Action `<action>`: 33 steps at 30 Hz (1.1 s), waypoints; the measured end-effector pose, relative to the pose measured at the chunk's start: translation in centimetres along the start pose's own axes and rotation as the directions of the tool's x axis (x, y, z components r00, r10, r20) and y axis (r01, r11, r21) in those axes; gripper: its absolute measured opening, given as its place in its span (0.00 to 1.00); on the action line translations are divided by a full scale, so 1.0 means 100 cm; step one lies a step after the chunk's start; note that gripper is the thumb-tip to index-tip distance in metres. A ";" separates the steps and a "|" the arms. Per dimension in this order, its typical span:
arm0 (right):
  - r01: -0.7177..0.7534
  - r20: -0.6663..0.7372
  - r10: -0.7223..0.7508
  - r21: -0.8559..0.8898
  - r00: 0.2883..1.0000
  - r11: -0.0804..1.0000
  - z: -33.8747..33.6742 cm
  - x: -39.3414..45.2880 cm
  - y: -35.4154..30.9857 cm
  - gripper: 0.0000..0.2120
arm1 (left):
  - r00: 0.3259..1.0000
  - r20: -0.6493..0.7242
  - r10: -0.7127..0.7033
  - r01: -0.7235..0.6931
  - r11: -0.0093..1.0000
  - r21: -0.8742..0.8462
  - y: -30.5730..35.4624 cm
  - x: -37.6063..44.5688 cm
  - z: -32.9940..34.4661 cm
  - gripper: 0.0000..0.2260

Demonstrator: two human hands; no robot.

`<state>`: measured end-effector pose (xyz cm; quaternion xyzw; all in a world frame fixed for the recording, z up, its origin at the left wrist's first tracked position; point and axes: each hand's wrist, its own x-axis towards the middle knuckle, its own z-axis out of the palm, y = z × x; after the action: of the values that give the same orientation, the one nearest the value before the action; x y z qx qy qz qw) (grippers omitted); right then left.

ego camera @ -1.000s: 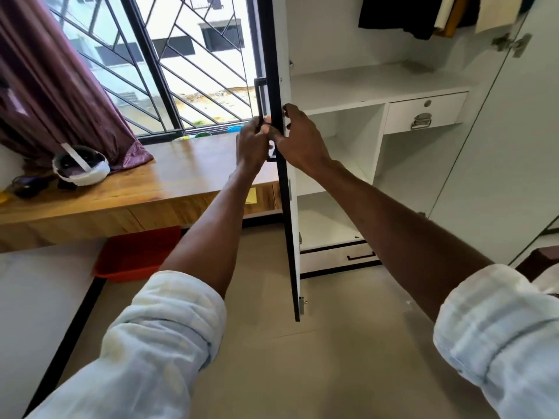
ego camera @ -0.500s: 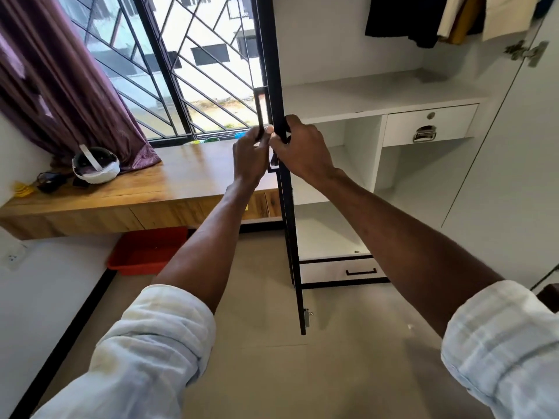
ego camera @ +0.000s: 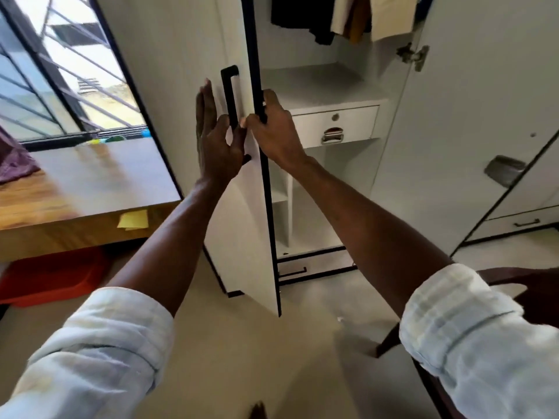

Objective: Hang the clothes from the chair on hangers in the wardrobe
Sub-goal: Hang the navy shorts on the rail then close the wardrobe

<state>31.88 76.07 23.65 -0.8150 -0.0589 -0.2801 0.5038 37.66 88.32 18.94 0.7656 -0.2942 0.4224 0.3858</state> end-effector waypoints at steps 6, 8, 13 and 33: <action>-0.048 -0.068 0.044 -0.051 0.997 0.998 -0.041 0.070 0.066 0.14 | 0.983 -0.030 0.182 -0.180 0.982 0.054 -0.013 0.044 0.099 0.18; -0.058 -0.080 0.052 -0.076 0.995 0.995 -0.048 0.095 0.086 0.13 | 0.977 -0.046 0.210 -0.208 0.977 0.051 -0.022 0.059 0.128 0.21; -0.120 -0.115 0.118 -0.012 0.986 0.993 -0.048 0.149 0.123 0.10 | 0.976 -0.097 0.192 -0.187 0.980 0.065 -0.054 0.086 0.186 0.09; -0.214 -0.130 0.236 0.161 0.963 0.963 -0.020 0.234 0.174 0.13 | 0.946 -0.224 0.235 -0.180 0.953 0.242 -0.117 0.129 0.267 0.10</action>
<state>57.20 61.53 22.63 -0.7545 0.0513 -0.2755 0.5935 64.05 70.55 17.01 0.7086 -0.2743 0.5837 0.2863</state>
